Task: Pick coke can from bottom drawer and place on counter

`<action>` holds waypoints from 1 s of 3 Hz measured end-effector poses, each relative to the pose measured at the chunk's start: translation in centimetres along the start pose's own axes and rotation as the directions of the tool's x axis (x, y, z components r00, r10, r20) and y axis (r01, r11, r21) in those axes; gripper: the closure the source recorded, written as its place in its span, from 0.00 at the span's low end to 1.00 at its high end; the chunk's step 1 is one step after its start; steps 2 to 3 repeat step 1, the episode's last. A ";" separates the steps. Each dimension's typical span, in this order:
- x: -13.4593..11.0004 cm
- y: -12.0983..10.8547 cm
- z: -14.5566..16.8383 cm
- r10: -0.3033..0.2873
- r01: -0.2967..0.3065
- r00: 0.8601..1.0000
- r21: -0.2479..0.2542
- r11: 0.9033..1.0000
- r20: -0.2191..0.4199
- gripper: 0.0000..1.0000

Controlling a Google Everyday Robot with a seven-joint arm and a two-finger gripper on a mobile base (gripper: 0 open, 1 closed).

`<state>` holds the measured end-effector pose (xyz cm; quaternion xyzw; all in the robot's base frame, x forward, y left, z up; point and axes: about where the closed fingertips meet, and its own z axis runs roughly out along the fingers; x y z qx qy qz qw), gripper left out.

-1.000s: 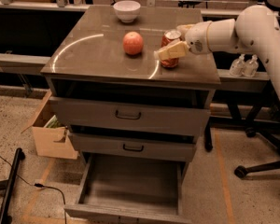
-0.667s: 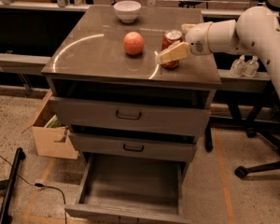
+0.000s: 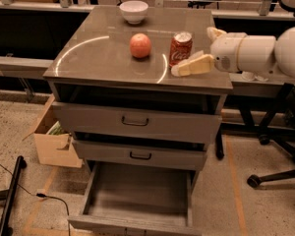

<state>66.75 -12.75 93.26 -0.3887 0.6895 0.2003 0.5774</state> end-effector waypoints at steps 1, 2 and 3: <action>1.8 -0.5 -2.6 0.019 -0.019 1.000 0.043 0.999 -0.012 0.00; 1.8 -0.5 -2.6 0.019 -0.019 1.000 0.043 0.999 -0.012 0.00; 1.8 -0.5 -2.6 0.019 -0.019 1.000 0.043 0.999 -0.012 0.00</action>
Offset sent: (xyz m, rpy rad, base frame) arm 0.0000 0.0000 0.0000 0.0000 0.0000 0.0000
